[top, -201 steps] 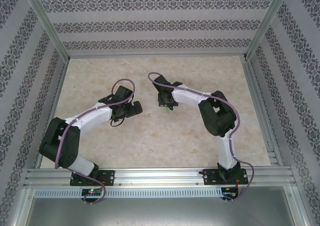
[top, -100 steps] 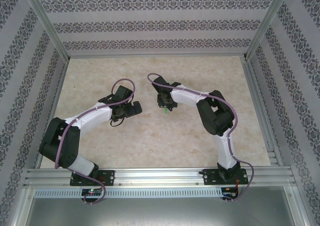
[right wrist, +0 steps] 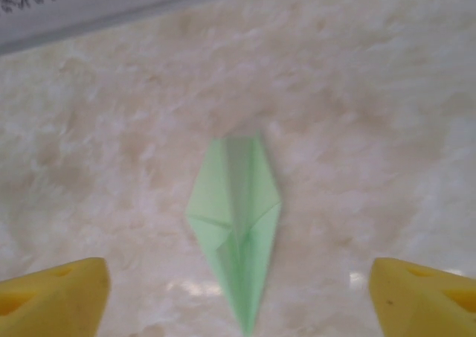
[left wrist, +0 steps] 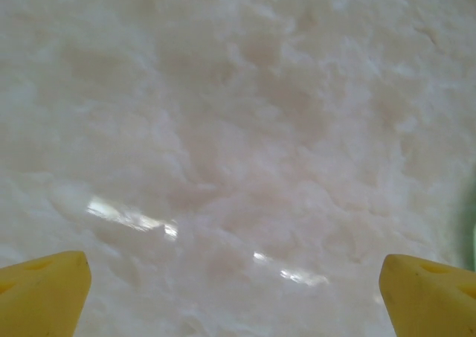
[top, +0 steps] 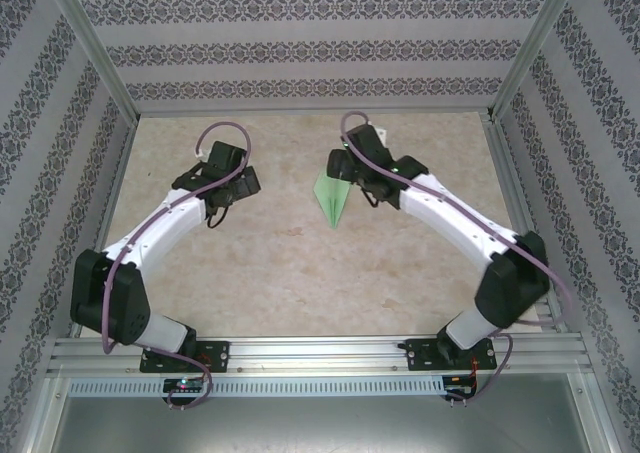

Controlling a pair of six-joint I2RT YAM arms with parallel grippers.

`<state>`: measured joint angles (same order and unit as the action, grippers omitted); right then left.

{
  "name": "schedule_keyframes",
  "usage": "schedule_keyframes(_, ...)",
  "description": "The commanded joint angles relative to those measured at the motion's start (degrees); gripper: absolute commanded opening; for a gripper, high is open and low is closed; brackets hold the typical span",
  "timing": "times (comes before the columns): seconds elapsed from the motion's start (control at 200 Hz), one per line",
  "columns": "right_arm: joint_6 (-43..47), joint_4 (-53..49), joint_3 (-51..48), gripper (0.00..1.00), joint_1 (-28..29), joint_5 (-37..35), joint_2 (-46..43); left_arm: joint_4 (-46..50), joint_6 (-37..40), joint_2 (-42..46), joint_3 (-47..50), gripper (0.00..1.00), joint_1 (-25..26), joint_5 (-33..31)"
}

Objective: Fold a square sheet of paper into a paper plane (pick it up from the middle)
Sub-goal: Move the paper plane to the center of the table, then reset both arms

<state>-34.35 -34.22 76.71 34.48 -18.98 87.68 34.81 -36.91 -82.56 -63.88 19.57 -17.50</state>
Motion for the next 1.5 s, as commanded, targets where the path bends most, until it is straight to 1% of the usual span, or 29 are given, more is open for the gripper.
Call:
schedule_keyframes(0.0,5.97,5.11,-9.14,0.98,-3.86,-9.60,-6.37,-4.74,8.20,5.16,4.24,1.00,-2.25,-8.89)
schedule_keyframes(0.125,9.30,11.49,-20.64,0.98,-10.05,-16.32,-15.28,-12.88,14.21,9.88,10.81,1.00,-4.46,-13.02)
schedule_keyframes(0.215,11.72,17.78,-29.03,0.98,-14.57,-20.40,-20.75,-18.29,16.21,12.11,15.73,1.00,-5.95,-17.15)
schedule_keyframes(0.285,13.92,23.96,-35.57,0.98,-18.37,-21.37,-23.74,-22.29,16.34,13.16,19.51,1.00,-7.44,-20.66)
schedule_keyframes(0.395,17.68,34.36,-44.56,0.98,-23.12,-20.67,-25.96,-33.39,18.36,14.52,26.81,1.00,-10.17,-20.00)
schedule_keyframes(0.425,18.23,37.38,-46.37,0.98,-24.20,-20.31,-26.10,-36.35,19.51,14.42,28.37,1.00,-10.71,-19.09)
schedule_keyframes(0.465,17.63,35.07,-45.70,0.98,-26.45,-17.09,-26.68,-40.16,21.27,14.06,30.30,1.00,-11.34,-17.70)
schedule_keyframes(0.485,18.44,35.95,-45.94,0.98,-27.22,-15.93,-26.81,-41.90,21.79,13.72,31.15,1.00,-11.60,-17.20)
schedule_keyframes(0.58,25.32,42.40,-48.35,0.98,-27.79,-15.59,-26.78,-50.95,25.29,11.69,34.73,1.00,-12.78,-13.26)
schedule_keyframes(0.634,27.92,44.82,-49.45,0.98,-28.67,-13.90,-26.35,-55.76,27.35,10.36,36.23,1.00,-12.97,-11.03)
schedule_keyframes(0.684,28.57,47.73,-50.77,0.98,-29.97,-11.46,-25.38,-60.65,30.37,9.36,37.55,1.00,-12.98,-7.75)
schedule_keyframes(0.754,28.94,51.96,-52.42,0.98,-31.46,-7.84,-23.45,-66.58,32.68,7.62,39.00,1.00,-13.36,-3.44)
schedule_keyframes(0.819,29.52,56.77,-53.61,0.98,-31.97,-6.23,-21.10,-70.92,34.00,5.39,39.77,1.00,-13.75,-0.45)
schedule_keyframes(0.899,30.63,64.12,-54.76,0.98,-32.17,-5.65,-17.11,-74.43,35.56,2.80,40.13,1.00,-14.12,2.84)
schedule_keyframes(0.949,31.46,63.44,-53.35,0.98,-32.19,-4.72,-15.76,-76.44,36.00,1.23,40.28,1.00,-14.59,4.77)
schedule_keyframes(1.004,32.82,69.02,-54.06,0.98,-32.45,-3.45,-13.89,-77.26,36.11,-0.52,40.06,1.00,-15.08,6.85)
schedule_keyframes(1.054,33.28,71.81,-54.22,0.98,-32.87,-2.43,-12.78,-79.33,36.41,-2.35,40.40,1.00,-15.49,8.78)
schedule_keyframes(1.079,33.06,72.24,-54.02,0.98,-33.28,-1.35,-12.15,-80.58,36.47,-3.21,40.61,1.00,-15.61,9.36)
schedule_keyframes(1.134,32.25,69.43,-52.24,0.98,-34.06,-0.12,-11.42,-82.62,36.56,-4.93,41.04,1.00,-15.83,10.55)
schedule_keyframes(1.209,31.65,69.05,-51.53,0.98,-34.63,1.31,-10.61,-83.96,36.63,-6.39,41.18,1.00,-15.97,11.16)
schedule_keyframes(1.274,31.07,70.94,-52.10,0.98,-34.99,3.39,-10.22,-84.64,36.86,-6.57,41.46,1.00,-16.06,11.78)
schedule_keyframes(1.309,30.96,75.12,-53.50,0.98,-35.19,4.95,-9.33,-84.76,36.90,-6.61,41.46,1.00,-16.06,11.78)
schedule_keyframes(1.389,31.14,85.60,-56.64,0.98,-35.19,6.09,-5.19,-84.69,36.91,-6.71,41.46,1.00,-16.06,11.82)
schedule_keyframes(1.494,30.92,87.64,-56.76,0.98,-35.18,5.70,-2.81,-84.03,36.99,-6.76,41.04,1.00,-16.01,11.80)
